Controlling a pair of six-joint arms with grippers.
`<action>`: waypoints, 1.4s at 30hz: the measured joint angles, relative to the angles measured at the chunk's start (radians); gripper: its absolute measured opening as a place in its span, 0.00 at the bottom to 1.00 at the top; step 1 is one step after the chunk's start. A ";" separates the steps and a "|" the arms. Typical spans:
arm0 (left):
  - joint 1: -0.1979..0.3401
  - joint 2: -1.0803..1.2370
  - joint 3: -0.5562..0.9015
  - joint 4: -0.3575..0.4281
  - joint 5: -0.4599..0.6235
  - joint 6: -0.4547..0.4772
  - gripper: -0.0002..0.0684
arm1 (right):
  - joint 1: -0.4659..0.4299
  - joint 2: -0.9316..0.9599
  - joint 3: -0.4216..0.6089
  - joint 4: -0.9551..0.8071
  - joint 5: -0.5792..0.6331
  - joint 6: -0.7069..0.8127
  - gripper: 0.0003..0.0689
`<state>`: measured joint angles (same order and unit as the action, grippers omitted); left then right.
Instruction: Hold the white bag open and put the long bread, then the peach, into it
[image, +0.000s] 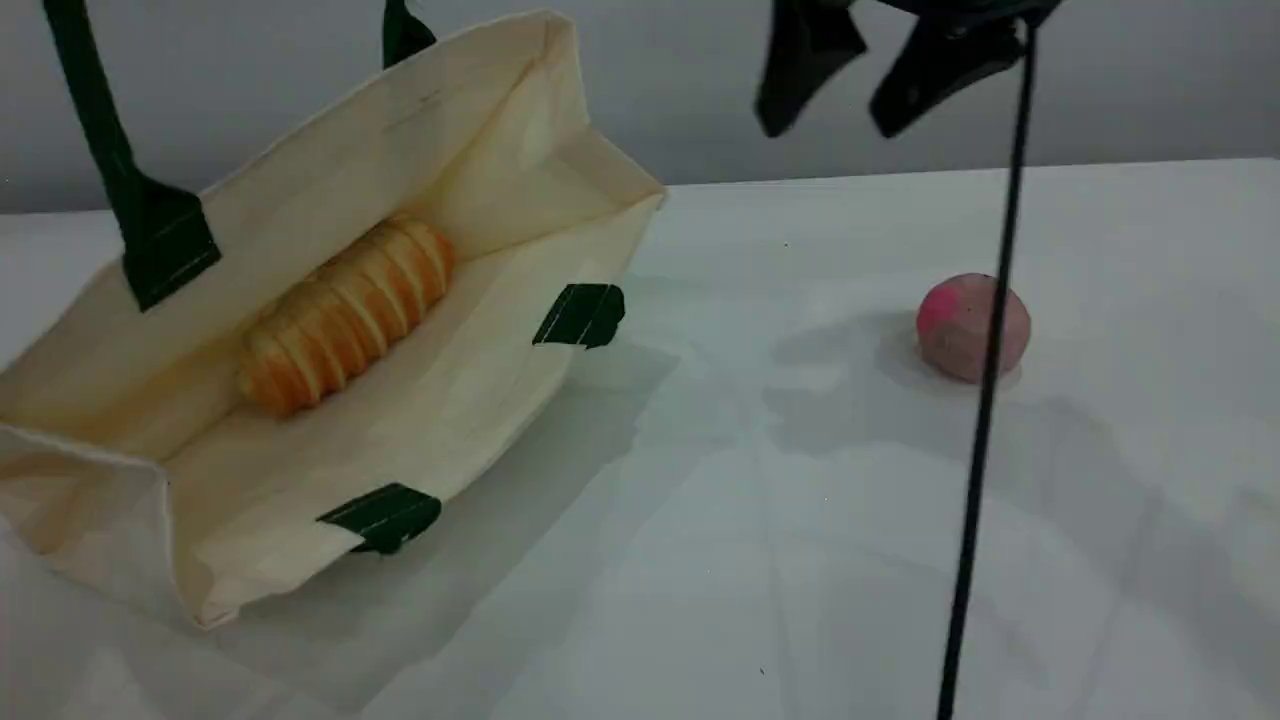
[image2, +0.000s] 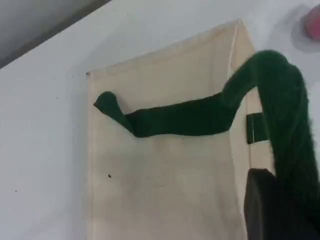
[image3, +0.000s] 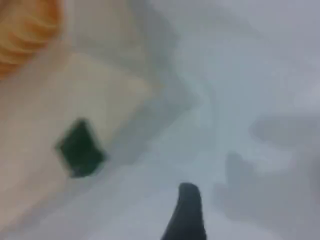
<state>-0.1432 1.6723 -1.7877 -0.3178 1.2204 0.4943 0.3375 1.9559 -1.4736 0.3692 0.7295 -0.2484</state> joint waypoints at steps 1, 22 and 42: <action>0.000 0.000 0.000 -0.002 0.000 0.000 0.13 | 0.000 0.003 0.000 -0.039 -0.007 0.021 0.83; 0.000 0.000 0.000 -0.007 0.001 -0.004 0.13 | -0.001 0.190 0.000 -0.404 -0.022 0.283 0.83; 0.000 0.000 0.000 -0.029 0.001 -0.005 0.13 | -0.041 0.283 0.000 -0.476 -0.078 0.344 0.83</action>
<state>-0.1432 1.6723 -1.7877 -0.3466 1.2213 0.4893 0.2965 2.2393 -1.4736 -0.1072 0.6511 0.0956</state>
